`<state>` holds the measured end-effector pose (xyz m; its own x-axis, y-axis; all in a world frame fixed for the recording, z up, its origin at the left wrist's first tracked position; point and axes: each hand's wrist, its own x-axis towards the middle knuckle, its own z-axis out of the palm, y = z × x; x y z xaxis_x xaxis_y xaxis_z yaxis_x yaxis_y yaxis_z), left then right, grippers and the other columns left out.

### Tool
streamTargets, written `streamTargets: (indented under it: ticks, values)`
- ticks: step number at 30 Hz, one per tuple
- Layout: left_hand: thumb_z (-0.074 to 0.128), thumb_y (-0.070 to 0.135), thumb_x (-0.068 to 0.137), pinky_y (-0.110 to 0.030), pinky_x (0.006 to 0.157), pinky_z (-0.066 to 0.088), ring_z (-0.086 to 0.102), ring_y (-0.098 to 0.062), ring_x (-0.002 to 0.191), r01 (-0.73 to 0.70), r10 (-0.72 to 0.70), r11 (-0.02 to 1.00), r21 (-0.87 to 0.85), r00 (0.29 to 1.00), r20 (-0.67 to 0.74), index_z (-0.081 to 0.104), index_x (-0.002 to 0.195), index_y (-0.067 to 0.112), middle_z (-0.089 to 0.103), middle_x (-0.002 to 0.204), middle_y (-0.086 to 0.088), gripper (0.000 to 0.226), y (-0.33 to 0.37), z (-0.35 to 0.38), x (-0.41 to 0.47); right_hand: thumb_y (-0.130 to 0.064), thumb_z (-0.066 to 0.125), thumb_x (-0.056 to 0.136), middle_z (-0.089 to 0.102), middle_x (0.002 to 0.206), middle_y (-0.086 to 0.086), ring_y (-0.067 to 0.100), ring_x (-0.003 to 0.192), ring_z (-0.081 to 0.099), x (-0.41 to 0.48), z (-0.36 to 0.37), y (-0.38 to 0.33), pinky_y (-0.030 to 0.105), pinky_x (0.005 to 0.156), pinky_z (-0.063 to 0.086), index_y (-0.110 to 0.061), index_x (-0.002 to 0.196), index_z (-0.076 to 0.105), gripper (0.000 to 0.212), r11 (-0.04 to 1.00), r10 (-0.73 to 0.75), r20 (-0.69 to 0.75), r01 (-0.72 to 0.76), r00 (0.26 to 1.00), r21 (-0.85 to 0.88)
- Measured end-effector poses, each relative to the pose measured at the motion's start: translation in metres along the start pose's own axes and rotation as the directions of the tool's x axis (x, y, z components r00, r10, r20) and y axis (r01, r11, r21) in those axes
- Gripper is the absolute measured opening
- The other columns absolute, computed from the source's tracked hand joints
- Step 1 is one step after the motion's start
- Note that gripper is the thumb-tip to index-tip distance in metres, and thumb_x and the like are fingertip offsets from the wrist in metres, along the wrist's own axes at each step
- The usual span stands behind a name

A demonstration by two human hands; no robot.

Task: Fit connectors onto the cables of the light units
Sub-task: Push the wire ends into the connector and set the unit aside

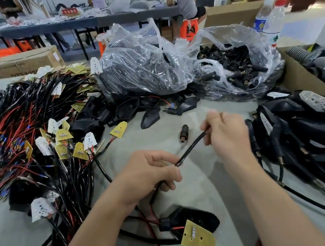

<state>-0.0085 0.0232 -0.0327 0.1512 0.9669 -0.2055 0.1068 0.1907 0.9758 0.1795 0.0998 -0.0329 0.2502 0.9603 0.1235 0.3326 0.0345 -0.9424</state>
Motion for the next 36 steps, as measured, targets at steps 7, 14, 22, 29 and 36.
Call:
streamTargets:
  ticks: [7, 14, 22, 29, 36]
  values:
    - [0.076, 0.028, 0.081, -0.024, 0.063, 0.055, 0.072, -0.018, 0.069, 0.014, 0.024, 0.987, -0.161, 0.973, 0.229, 0.082, 0.089, 0.016, 0.076, 0.081, -0.011, 0.015, 0.007, 0.0, -0.009, -0.019, 0.051, 0.106, 0.047, 0.049, -0.004, 0.008, 0.038, 0.039, 0.016, -0.018, 0.0, 0.019, 0.039, 0.027, -0.009, 0.078, 0.055, 0.03, 0.53, 0.389, 0.121, -0.328, 0.914, 0.782]
    - [0.063, 0.024, 0.084, -0.019, 0.051, 0.05, 0.063, -0.013, 0.051, 0.126, -0.069, 0.956, -0.263, 0.974, 0.216, 0.082, 0.088, 0.015, 0.069, 0.066, -0.007, 0.022, 0.01, -0.005, -0.009, -0.011, 0.047, 0.105, 0.049, 0.045, -0.004, 0.008, 0.036, 0.043, 0.021, -0.023, 0.0, 0.016, 0.038, 0.033, -0.011, 0.075, 0.051, 0.03, 0.38, 0.431, 0.1, -0.281, 0.897, 0.881]
    - [0.061, 0.028, 0.088, -0.026, 0.062, 0.055, 0.068, -0.019, 0.068, 0.084, -0.045, 0.963, -0.257, 0.987, 0.154, 0.081, 0.102, 0.016, 0.071, 0.08, -0.01, 0.027, 0.005, -0.001, -0.006, -0.021, 0.055, 0.105, 0.064, 0.06, 0.006, 0.012, 0.046, 0.055, 0.018, -0.021, -0.003, 0.019, 0.046, 0.046, -0.006, 0.082, 0.059, 0.027, 0.364, 0.333, 0.16, -0.283, 0.929, 0.887]
    - [0.063, 0.033, 0.085, -0.023, 0.058, 0.05, 0.058, -0.016, 0.059, 0.043, -0.038, 0.962, -0.27, 0.999, 0.025, 0.082, 0.092, 0.015, 0.065, 0.071, -0.007, 0.027, 0.002, -0.004, -0.002, -0.023, 0.053, 0.104, 0.066, 0.07, 0.008, 0.015, 0.054, 0.051, 0.009, -0.007, -0.004, 0.022, 0.053, 0.042, -0.012, 0.104, 0.07, 0.02, 0.516, 0.166, 0.359, -0.391, 0.918, 0.762]
    - [0.068, 0.026, 0.078, -0.021, 0.067, 0.053, 0.067, -0.016, 0.072, 0.058, -0.042, 0.989, -0.135, 0.992, 0.115, 0.082, 0.087, 0.011, 0.072, 0.078, -0.008, 0.022, 0.001, -0.004, -0.004, -0.02, 0.058, 0.102, 0.051, 0.051, -0.003, 0.009, 0.043, 0.039, 0.021, -0.016, 0.003, 0.021, 0.046, 0.029, -0.01, 0.08, 0.067, 0.027, 0.534, 0.307, 0.11, -0.266, 0.945, 0.803]
